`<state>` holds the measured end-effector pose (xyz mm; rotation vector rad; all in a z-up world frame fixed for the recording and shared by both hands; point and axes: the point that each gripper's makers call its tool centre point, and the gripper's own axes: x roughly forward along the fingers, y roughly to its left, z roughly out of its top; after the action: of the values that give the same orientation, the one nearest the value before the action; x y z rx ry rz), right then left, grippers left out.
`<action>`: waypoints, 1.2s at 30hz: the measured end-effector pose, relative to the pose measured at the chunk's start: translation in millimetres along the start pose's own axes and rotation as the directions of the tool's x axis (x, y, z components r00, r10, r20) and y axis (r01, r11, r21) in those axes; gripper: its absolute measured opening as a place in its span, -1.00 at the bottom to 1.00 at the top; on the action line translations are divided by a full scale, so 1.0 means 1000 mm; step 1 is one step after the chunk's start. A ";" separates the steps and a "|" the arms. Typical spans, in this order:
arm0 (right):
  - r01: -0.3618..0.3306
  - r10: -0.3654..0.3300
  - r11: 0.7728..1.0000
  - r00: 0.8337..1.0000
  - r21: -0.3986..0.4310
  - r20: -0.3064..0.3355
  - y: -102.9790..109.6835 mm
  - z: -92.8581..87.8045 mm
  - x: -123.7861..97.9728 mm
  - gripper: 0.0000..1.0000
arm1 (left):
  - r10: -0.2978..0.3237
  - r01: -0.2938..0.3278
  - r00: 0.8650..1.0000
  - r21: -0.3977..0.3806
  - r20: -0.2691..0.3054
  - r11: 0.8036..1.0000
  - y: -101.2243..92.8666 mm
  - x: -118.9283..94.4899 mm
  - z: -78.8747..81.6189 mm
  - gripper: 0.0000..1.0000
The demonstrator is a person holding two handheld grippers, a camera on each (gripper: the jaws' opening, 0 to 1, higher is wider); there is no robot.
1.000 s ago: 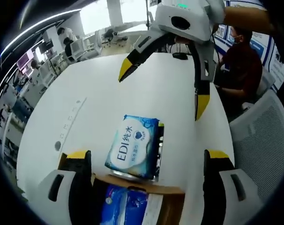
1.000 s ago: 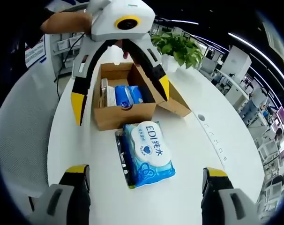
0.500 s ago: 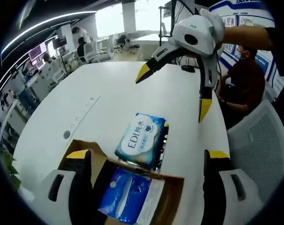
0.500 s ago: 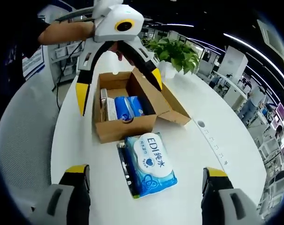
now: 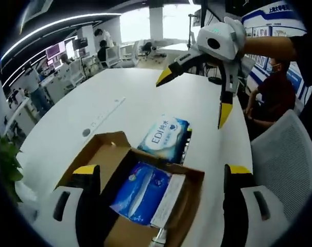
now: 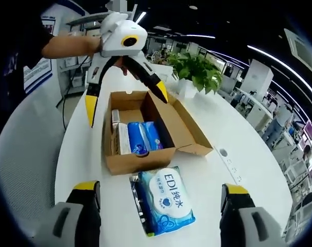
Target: Operate the shoe box by opening the lid, removing the specified soft item, and placing it in the target area until the item is outside and the box remains undamaged.
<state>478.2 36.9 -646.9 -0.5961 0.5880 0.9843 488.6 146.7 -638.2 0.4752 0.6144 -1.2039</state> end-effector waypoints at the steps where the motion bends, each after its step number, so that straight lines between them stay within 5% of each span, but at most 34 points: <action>1: -0.002 0.002 1.000 1.000 -0.002 0.002 0.001 0.002 0.001 0.90 | 0.002 -0.002 1.000 -0.001 -0.004 1.000 0.001 -0.002 -0.003 0.96; 18: -0.043 0.047 0.998 0.996 -0.055 0.080 0.015 0.040 0.042 0.53 | 0.047 -0.045 0.997 0.042 -0.066 0.998 0.027 -0.008 -0.046 0.23; 36: -0.015 0.030 0.990 0.994 -0.142 0.102 0.020 0.064 0.089 -0.16 | 0.079 -0.068 0.993 0.126 -0.087 0.990 0.057 0.010 -0.055 -0.31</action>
<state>510.8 141.3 -667.9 -0.6603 0.4356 1.0779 535.6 191.9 -684.7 0.6551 0.5981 -1.1584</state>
